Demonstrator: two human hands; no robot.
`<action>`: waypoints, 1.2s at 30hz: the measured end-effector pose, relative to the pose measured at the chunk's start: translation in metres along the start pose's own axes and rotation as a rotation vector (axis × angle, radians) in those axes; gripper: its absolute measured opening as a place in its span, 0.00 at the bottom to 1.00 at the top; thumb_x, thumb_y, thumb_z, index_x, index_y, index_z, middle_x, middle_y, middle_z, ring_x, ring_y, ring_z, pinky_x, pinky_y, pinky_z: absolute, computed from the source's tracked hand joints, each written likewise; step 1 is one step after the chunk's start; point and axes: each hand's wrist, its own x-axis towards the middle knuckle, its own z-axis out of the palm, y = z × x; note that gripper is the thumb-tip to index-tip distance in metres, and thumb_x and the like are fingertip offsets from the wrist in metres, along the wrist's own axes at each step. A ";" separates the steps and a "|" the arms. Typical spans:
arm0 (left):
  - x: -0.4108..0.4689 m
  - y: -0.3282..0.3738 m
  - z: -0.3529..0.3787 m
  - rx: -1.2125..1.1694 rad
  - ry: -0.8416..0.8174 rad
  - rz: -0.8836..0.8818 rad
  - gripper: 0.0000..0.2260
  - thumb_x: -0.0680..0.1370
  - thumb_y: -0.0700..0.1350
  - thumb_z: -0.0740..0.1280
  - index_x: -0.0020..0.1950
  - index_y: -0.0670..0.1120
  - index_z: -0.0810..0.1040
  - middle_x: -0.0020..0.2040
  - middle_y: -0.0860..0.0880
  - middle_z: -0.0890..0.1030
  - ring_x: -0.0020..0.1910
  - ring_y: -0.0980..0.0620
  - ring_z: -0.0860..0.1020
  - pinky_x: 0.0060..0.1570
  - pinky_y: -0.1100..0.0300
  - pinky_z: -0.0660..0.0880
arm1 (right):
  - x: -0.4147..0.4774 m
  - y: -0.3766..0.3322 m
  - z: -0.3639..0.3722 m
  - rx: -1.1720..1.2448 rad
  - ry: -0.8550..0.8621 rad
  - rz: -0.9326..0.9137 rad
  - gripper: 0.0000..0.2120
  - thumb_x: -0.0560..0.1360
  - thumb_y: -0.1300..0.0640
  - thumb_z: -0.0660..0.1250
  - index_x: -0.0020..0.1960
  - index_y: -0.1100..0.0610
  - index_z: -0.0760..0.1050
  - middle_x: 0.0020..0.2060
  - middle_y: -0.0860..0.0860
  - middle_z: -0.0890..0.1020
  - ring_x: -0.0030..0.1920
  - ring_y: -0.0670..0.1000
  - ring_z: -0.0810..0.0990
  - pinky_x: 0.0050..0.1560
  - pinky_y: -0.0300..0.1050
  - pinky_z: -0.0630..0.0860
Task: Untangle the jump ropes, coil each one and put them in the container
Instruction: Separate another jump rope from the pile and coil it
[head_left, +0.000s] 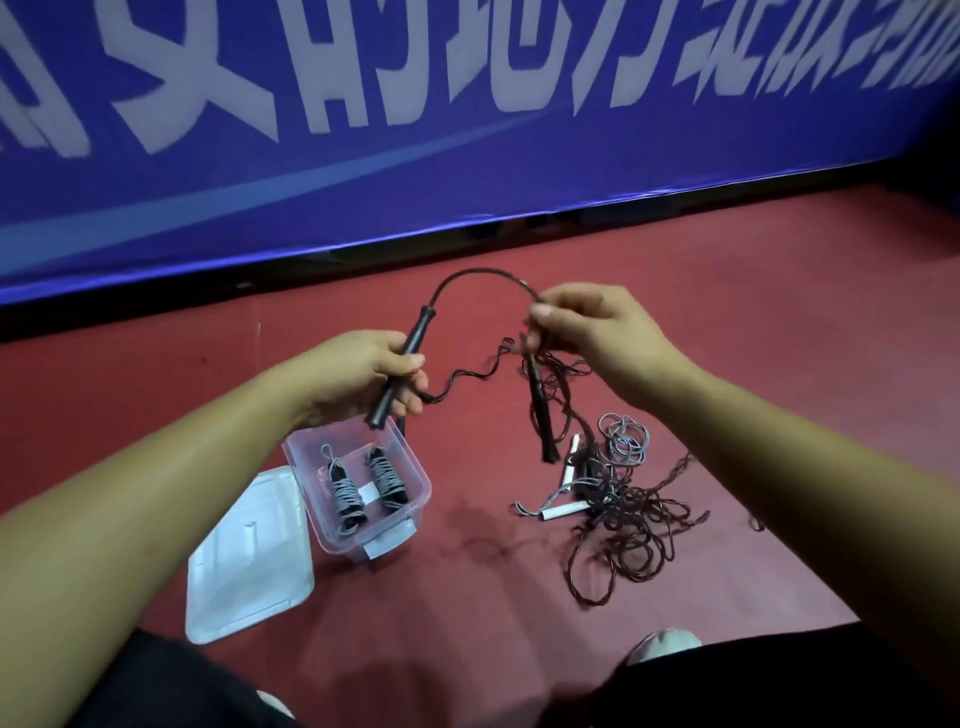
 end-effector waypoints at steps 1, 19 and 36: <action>-0.002 0.001 0.003 -0.068 -0.031 -0.002 0.07 0.81 0.33 0.59 0.45 0.42 0.70 0.37 0.43 0.77 0.29 0.49 0.77 0.29 0.61 0.74 | 0.002 -0.005 0.001 0.137 0.000 0.008 0.09 0.82 0.62 0.62 0.48 0.64 0.78 0.35 0.57 0.79 0.36 0.53 0.82 0.43 0.45 0.79; 0.037 0.025 0.039 -0.414 0.268 0.269 0.04 0.79 0.33 0.65 0.45 0.39 0.75 0.32 0.46 0.81 0.26 0.57 0.73 0.21 0.70 0.64 | 0.015 0.016 0.016 -0.118 -0.327 0.187 0.13 0.83 0.54 0.63 0.44 0.60 0.76 0.27 0.52 0.74 0.26 0.48 0.71 0.30 0.37 0.67; 0.049 -0.002 -0.016 0.222 0.288 -0.312 0.05 0.82 0.33 0.60 0.47 0.35 0.72 0.44 0.36 0.79 0.28 0.46 0.83 0.17 0.65 0.65 | 0.014 0.077 -0.039 -0.544 -0.211 0.259 0.11 0.81 0.52 0.66 0.44 0.57 0.81 0.29 0.54 0.80 0.26 0.45 0.75 0.30 0.38 0.70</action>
